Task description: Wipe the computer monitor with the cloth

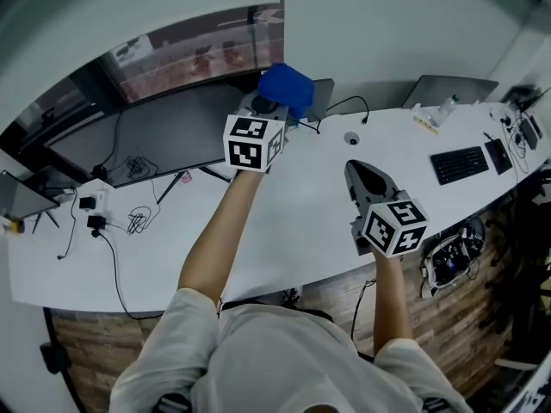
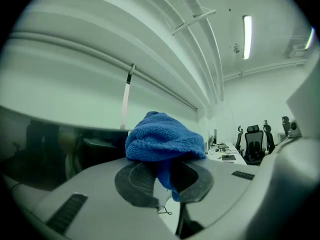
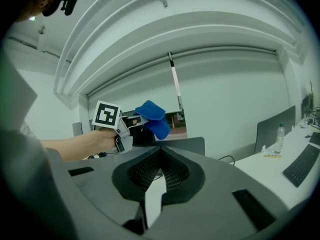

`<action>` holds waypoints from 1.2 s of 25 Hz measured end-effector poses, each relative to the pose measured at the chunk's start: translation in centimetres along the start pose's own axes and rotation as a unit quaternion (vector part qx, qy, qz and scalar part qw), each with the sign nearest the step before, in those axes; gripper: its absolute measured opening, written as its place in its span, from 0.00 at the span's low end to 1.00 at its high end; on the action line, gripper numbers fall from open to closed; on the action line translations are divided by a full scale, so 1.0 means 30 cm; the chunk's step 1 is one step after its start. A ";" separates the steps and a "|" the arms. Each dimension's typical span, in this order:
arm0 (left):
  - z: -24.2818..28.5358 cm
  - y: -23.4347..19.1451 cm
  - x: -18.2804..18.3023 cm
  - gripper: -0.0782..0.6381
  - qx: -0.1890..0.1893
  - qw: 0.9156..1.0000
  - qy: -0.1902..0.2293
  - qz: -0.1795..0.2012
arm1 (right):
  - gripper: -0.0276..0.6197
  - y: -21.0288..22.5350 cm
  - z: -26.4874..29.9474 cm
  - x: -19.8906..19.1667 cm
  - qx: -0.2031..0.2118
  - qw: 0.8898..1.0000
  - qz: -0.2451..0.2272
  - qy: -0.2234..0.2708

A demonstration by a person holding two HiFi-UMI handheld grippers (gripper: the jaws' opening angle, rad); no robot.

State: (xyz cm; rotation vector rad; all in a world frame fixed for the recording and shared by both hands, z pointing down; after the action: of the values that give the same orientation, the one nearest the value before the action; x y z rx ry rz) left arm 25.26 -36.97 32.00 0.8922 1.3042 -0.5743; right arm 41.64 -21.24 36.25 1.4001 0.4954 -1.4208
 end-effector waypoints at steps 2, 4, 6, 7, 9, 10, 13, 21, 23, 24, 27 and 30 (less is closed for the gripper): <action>-0.021 -0.017 0.058 0.19 -0.002 1.000 0.015 0.008 | 0.06 -0.034 -0.009 0.008 0.000 1.000 -0.004 0.005; -0.053 -0.032 0.103 0.19 -0.010 1.000 0.026 0.011 | 0.06 -0.071 -0.008 0.016 0.001 1.000 -0.009 0.010; -0.101 -0.047 0.124 0.19 -0.020 0.999 0.034 0.013 | 0.06 -0.112 0.001 0.025 0.004 1.000 -0.011 0.019; -0.131 -0.058 0.127 0.19 -0.023 0.999 0.039 0.014 | 0.06 -0.133 0.008 0.030 0.005 1.000 -0.011 0.023; -0.203 -0.093 0.134 0.19 -0.024 0.998 0.049 0.019 | 0.06 -0.178 0.026 0.042 0.008 0.999 -0.014 0.031; -0.242 -0.119 0.137 0.19 -0.020 0.998 0.052 0.023 | 0.06 -0.200 0.038 0.047 0.010 0.999 -0.016 0.033; -0.380 -0.225 0.140 0.19 -0.001 0.998 0.056 0.036 | 0.06 -0.275 0.081 0.065 0.016 0.999 -0.026 0.041; -0.811 -0.478 0.067 0.19 0.054 0.993 0.001 0.107 | 0.06 -0.509 0.195 0.094 0.057 0.995 -0.053 0.062; -0.904 -0.518 0.040 0.19 0.076 0.990 -0.011 0.120 | 0.06 -0.572 0.230 0.091 0.071 0.993 -0.062 0.063; -0.947 -0.537 0.027 0.19 0.087 0.989 -0.016 0.122 | 0.06 -0.603 0.249 0.088 0.079 0.993 -0.067 0.062; -1.068 -0.582 -0.001 0.19 0.118 0.985 -0.029 0.125 | 0.06 -0.689 0.297 0.082 0.097 0.990 -0.082 0.057; -1.174 -0.608 -0.022 0.19 0.145 0.980 -0.038 0.128 | 0.06 -0.756 0.327 0.074 0.106 0.987 -0.105 0.054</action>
State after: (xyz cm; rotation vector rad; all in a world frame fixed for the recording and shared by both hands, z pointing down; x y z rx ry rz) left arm -9.47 -18.29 27.70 1.2458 1.0305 -0.5982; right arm 18.10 -21.76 28.40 1.6402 0.5904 -1.6094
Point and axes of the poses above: the fingertips, and each gripper's own axes: z forward along the fingers, y to its right, x out of its top, the point moved 4 cm from there along -z, backward along the fingers, and after that the axes turned 12 degrees about z, right-handed, at the moved point
